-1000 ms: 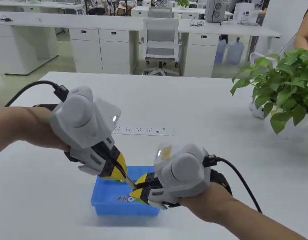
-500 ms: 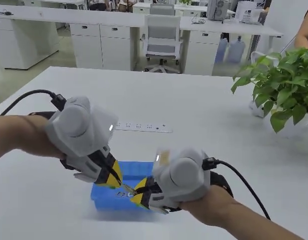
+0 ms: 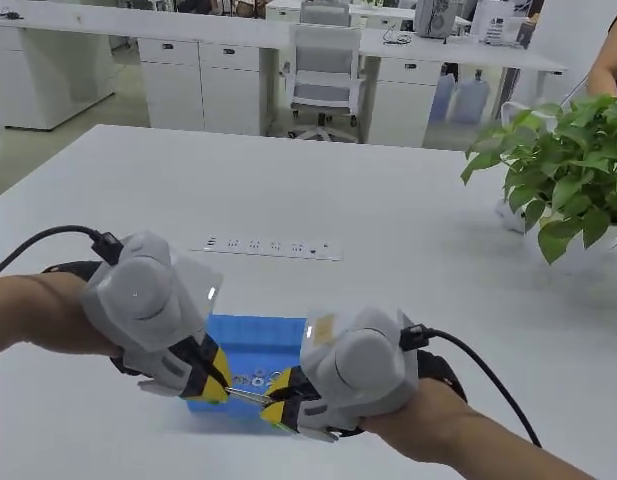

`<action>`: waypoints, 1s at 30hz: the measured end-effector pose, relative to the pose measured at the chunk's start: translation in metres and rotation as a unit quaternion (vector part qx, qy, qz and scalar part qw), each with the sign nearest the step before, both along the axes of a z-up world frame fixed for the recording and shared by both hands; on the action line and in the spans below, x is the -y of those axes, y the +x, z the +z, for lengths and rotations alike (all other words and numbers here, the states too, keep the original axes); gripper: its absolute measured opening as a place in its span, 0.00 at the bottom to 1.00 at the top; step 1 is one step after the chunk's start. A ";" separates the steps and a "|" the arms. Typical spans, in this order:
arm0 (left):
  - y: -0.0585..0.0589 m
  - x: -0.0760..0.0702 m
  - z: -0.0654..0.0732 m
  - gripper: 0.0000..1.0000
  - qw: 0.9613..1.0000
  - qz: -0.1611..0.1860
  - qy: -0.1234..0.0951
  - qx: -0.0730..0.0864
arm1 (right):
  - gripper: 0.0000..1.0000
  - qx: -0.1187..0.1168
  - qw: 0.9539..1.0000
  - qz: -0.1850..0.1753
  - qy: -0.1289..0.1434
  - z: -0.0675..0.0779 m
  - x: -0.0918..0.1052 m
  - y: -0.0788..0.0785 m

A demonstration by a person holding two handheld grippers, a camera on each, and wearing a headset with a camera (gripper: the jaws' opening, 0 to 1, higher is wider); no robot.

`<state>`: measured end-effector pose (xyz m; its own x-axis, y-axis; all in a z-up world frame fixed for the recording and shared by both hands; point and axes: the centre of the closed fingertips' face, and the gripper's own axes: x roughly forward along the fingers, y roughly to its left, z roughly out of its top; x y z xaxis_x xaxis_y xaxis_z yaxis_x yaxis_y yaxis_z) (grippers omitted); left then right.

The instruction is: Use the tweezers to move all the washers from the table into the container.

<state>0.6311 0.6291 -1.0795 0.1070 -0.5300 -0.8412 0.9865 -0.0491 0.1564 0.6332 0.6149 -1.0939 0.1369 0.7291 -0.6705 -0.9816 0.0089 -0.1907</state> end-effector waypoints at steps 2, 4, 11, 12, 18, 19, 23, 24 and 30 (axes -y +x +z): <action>-0.002 0.000 -0.005 0.06 1.000 0.004 -0.002 -0.002 | 0.07 -0.002 1.000 0.003 -0.004 -0.004 0.000 -0.002; -0.005 -0.001 -0.013 0.06 1.000 0.006 0.000 -0.005 | 0.07 -0.007 1.000 0.006 -0.006 -0.009 -0.001 -0.005; -0.012 -0.001 -0.032 0.06 1.000 0.012 -0.001 -0.019 | 0.07 -0.021 0.999 0.015 -0.021 -0.028 0.000 -0.012; -0.012 0.000 -0.034 0.06 1.000 0.013 -0.001 -0.020 | 0.08 -0.022 0.999 0.015 -0.023 -0.030 0.000 -0.013; -0.014 -0.001 -0.048 0.06 1.000 0.017 0.000 -0.023 | 0.08 -0.029 0.999 0.021 -0.035 -0.044 0.001 -0.016; -0.015 0.000 -0.050 0.06 1.000 0.018 -0.001 -0.025 | 0.08 -0.031 0.999 0.021 -0.037 -0.046 0.001 -0.016; -0.015 0.000 -0.061 0.06 0.999 0.020 0.007 -0.025 | 0.09 -0.035 0.998 0.022 -0.044 -0.057 0.000 -0.016; -0.016 -0.001 -0.064 0.06 1.000 0.017 0.013 -0.022 | 0.09 -0.036 0.998 0.022 -0.044 -0.059 0.000 -0.016; -0.017 -0.002 -0.075 0.07 0.999 0.024 0.014 -0.030 | 0.09 -0.044 0.997 0.025 -0.054 -0.072 0.000 -0.018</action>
<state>0.6140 0.6312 -1.1549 0.0806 -0.5022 -0.8610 0.9953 -0.0058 0.0965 0.6147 0.6147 -1.1655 0.0401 0.6571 -0.7527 -0.9932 -0.0562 -0.1019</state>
